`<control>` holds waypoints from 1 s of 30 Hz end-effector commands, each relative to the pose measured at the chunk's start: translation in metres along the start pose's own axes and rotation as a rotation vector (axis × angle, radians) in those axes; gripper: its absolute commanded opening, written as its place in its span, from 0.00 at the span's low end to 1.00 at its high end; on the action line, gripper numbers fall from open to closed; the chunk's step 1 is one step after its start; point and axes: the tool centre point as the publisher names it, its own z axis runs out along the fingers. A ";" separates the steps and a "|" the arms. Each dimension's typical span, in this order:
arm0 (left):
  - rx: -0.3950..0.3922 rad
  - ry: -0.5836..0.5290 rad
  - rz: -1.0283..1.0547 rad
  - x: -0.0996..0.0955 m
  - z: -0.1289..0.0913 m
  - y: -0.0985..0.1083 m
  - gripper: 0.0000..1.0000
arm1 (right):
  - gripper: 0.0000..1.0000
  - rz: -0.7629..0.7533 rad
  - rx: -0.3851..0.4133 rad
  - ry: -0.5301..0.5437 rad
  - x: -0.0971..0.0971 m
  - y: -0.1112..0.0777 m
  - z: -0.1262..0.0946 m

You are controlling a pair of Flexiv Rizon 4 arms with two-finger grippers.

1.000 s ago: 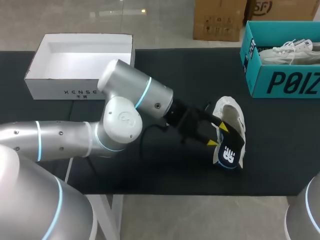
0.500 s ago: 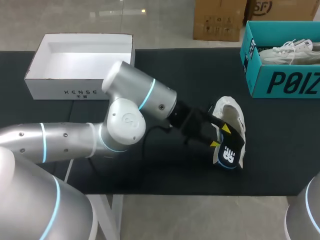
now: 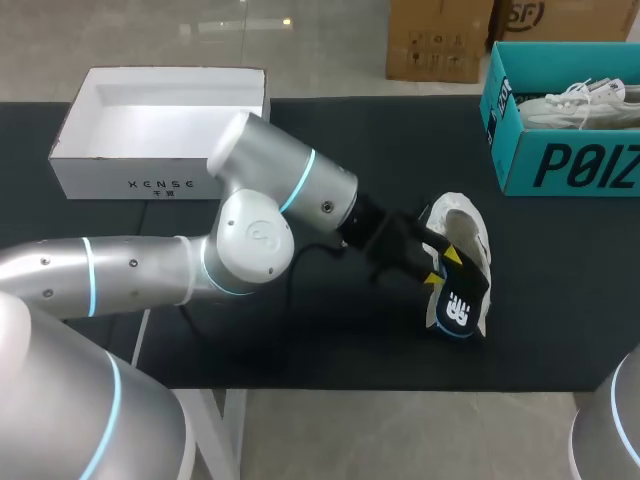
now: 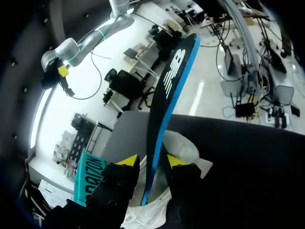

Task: Take the shoe out of the shoebox, open the shoe tongue, remove and reinsert the insole, then place the shoe into the shoebox

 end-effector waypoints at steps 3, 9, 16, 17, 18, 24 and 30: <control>-0.001 0.008 0.004 -0.001 0.002 -0.003 0.34 | 1.00 0.000 0.004 0.000 -0.001 0.001 0.000; 0.006 0.021 0.005 0.001 0.002 -0.004 0.33 | 1.00 0.000 0.004 0.000 -0.001 0.001 0.000; -0.002 0.028 0.007 -0.001 0.004 -0.003 0.00 | 1.00 0.000 0.004 0.000 -0.001 0.001 0.000; -0.002 0.027 0.008 -0.001 0.004 -0.003 0.00 | 1.00 0.000 0.004 0.000 -0.001 0.001 0.000; -0.003 0.027 0.008 -0.001 0.004 -0.003 0.00 | 1.00 0.000 0.004 0.000 -0.001 0.001 0.000; 0.011 -0.002 0.025 -0.009 0.004 -0.007 0.00 | 1.00 0.000 0.004 0.000 -0.001 0.001 0.000; 0.029 -0.029 0.031 -0.013 0.006 -0.014 0.00 | 1.00 0.000 0.004 0.000 -0.001 0.001 0.000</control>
